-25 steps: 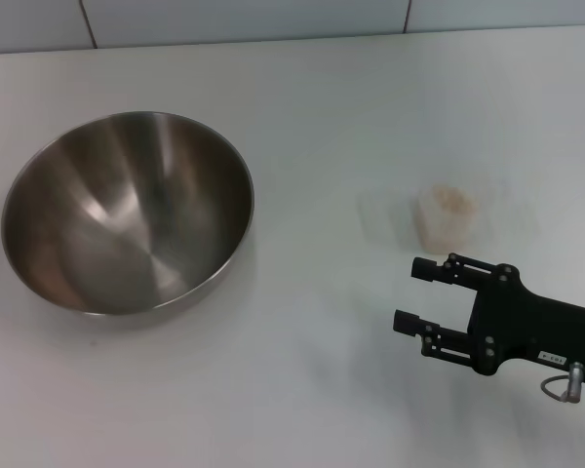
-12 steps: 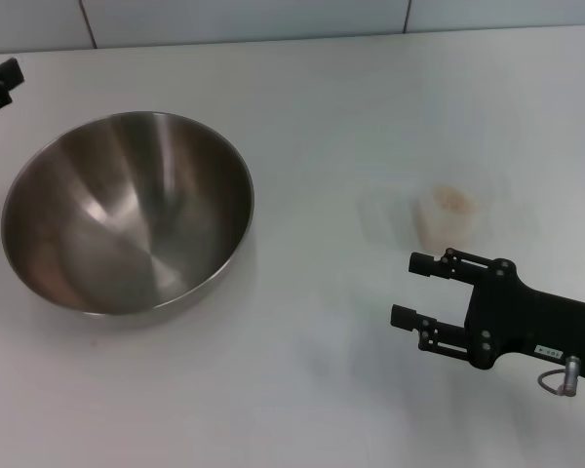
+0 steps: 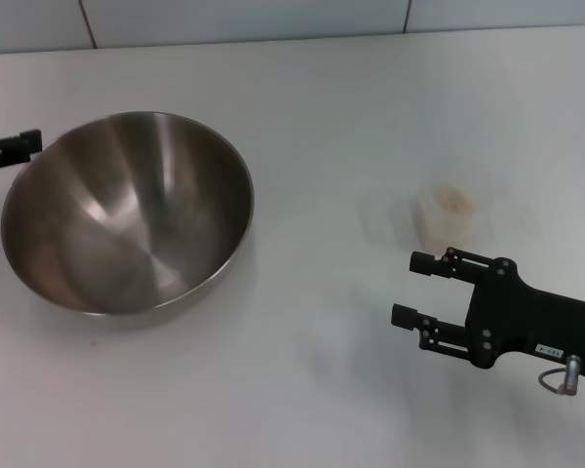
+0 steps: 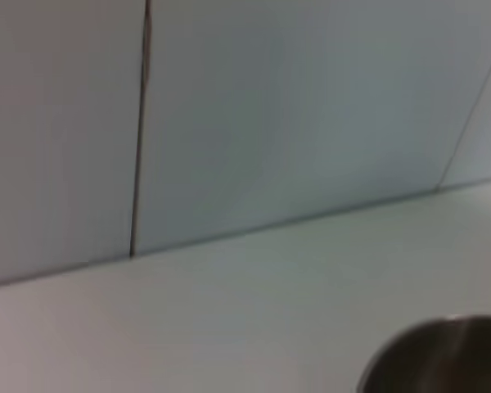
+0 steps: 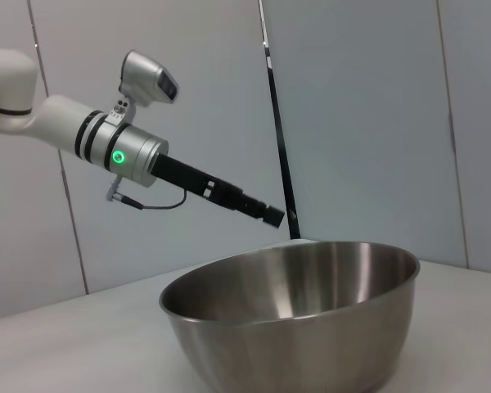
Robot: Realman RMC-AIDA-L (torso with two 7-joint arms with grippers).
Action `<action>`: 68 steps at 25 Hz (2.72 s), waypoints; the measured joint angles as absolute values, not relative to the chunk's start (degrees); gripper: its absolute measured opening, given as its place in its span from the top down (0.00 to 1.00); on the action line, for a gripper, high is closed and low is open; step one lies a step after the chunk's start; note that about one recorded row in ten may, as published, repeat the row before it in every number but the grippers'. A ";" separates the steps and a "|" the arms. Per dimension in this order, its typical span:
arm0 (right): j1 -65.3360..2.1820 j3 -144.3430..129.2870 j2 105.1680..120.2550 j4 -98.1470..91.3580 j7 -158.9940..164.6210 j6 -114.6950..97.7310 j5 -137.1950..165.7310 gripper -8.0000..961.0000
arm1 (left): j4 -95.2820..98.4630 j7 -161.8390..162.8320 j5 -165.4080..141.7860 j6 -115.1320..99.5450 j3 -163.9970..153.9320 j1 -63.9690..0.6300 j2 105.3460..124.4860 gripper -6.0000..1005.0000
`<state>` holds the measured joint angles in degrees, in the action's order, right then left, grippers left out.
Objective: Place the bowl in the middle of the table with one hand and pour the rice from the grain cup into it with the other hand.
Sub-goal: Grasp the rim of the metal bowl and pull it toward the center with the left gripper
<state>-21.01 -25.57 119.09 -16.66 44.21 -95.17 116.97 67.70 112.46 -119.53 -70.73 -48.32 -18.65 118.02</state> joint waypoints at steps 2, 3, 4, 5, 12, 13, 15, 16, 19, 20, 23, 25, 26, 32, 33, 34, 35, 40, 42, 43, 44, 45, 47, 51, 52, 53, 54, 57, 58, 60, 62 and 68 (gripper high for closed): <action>-21.01 -25.57 119.09 -16.71 44.21 -95.18 116.97 0.30 | 68.60 114.70 -122.70 -72.33 -48.30 -19.52 118.02 0.22; -21.01 -25.57 119.09 -16.71 44.21 -95.18 116.97 0.30 | 68.60 114.70 -122.70 -72.33 -48.30 -19.52 118.02 0.22; -21.01 -25.58 119.09 -16.73 44.21 -95.18 116.97 0.30 | 68.97 115.40 -123.93 -72.97 -48.32 -19.94 118.02 0.22; -21.01 -25.57 119.09 -16.75 44.21 -95.18 116.97 0.30 | 69.31 116.45 -126.54 -73.99 -48.35 -20.77 118.03 0.22; -21.10 -25.57 119.00 -16.79 44.20 -95.19 116.98 0.30 | 69.17 119.74 -135.37 -76.74 -48.41 -23.85 118.22 0.22; -21.10 -25.57 119.00 -16.79 44.20 -95.19 116.98 0.30 | 69.17 119.74 -135.37 -76.74 -48.41 -23.85 118.22 0.22; -21.11 -25.58 119.00 -16.79 44.20 -95.19 116.97 0.30 | 69.16 120.32 -137.35 -77.24 -48.45 -24.55 118.27 0.22; -21.13 -25.57 119.00 -16.79 44.20 -95.19 116.98 0.30 | 69.09 120.46 -138.18 -77.52 -48.47 -24.88 118.30 0.22; -21.18 -25.57 119.00 -16.79 44.20 -95.19 116.98 0.30 | 68.88 120.53 -139.26 -77.97 -48.50 -25.44 118.31 0.22; -21.18 -25.57 119.00 -16.79 44.20 -95.19 116.98 0.30 | 68.87 120.55 -139.60 -78.07 -48.51 -25.64 118.31 0.22; -21.18 -25.57 119.00 -16.78 44.20 -95.19 116.98 0.30 | 68.87 120.56 -139.95 -78.18 -48.52 -25.97 118.29 0.22; -21.18 -25.57 119.00 -16.79 44.20 -95.19 116.98 0.30 | 68.87 120.56 -139.96 -78.23 -48.52 -26.16 118.24 0.22; -21.18 -25.57 119.00 -16.79 44.20 -95.19 116.98 0.30 | 68.87 120.57 -139.97 -78.25 -48.52 -26.23 118.22 0.22; -21.18 -25.58 119.00 -16.79 44.20 -95.19 116.98 0.30 | 68.79 120.64 -141.24 -78.32 -48.52 -26.74 118.27 0.22; -21.18 -25.58 119.00 -16.79 44.20 -95.19 116.98 0.30 | 68.69 120.66 -141.42 -78.31 -48.51 -26.86 118.31 0.22; -21.18 -25.57 119.00 -16.79 44.20 -95.19 116.98 0.30 | 68.62 120.66 -141.48 -78.32 -48.51 -26.92 118.33 0.22; -21.18 -25.55 119.00 -16.79 44.20 -95.19 116.98 0.30 | 68.48 120.67 -141.53 -78.32 -48.51 -26.97 118.34 0.22; -21.18 -25.48 119.00 -16.79 44.20 -95.18 116.98 0.30 | 68.10 120.67 -141.58 -78.30 -48.51 -27.17 118.29 0.23; -21.18 -25.48 119.00 -16.79 44.20 -95.19 116.98 0.30 | 68.10 120.68 -141.59 -78.30 -48.51 -27.19 118.29 0.23; -21.18 -25.48 119.00 -16.79 44.20 -95.19 116.98 0.30 | 68.10 120.68 -141.59 -78.30 -48.51 -27.19 118.29 0.23; -21.18 -25.48 119.00 -16.79 44.20 -95.19 116.98 0.30 | 68.10 120.81 -141.59 -78.30 -48.51 -27.22 118.29 0.24; -21.19 -25.49 119.00 -16.79 44.20 -95.19 116.98 0.30 | 68.10 120.81 -141.59 -78.30 -48.51 -27.22 118.29 0.24; -21.18 -25.48 119.00 -16.79 44.21 -95.18 116.98 0.30 | 68.10 120.81 -141.59 -78.30 -48.51 -27.22 118.29 0.24; -21.18 -25.49 119.00 -16.79 44.21 -95.19 116.98 0.30 | 68.03 122.10 -143.04 -78.43 -48.51 -27.80 118.29 0.47; -21.18 -25.49 119.00 -16.79 44.21 -95.18 116.98 0.30 | 68.02 122.16 -143.22 -78.52 -48.51 -27.85 118.32 0.49; -21.18 -25.49 119.00 -16.78 44.21 -95.18 116.98 0.30 | 68.02 122.18 -143.24 -78.58 -48.51 -27.91 118.32 0.52; -21.18 -25.49 119.00 -16.79 44.21 -95.18 116.98 0.30 | 68.02 122.18 -143.24 -78.67 -48.51 -27.95 118.32 0.54; -21.18 -25.49 119.00 -16.75 44.21 -95.18 116.98 0.30 | 67.99 122.26 -143.25 -79.04 -48.51 -28.27 118.26 0.61; -21.18 -25.49 119.00 -16.75 44.21 -95.18 116.98 0.30 | 67.92 122.53 -143.26 -79.12 -48.51 -28.45 118.23 0.64; -21.18 -25.49 119.00 -16.67 44.20 -95.18 116.98 0.30 | 67.52 123.14 -143.26 -79.30 -48.51 -28.89 118.17 0.69; -21.18 -25.49 119.01 -16.61 44.18 -95.18 116.98 0.30 | 66.54 123.82 -143.60 -79.84 -48.34 -29.70 118.03 0.75; -21.15 -25.49 119.07 -16.60 43.98 -95.18 116.96 0.30 | 65.05 124.74 -144.73 -80.33 -48.00 -31.41 117.99 0.90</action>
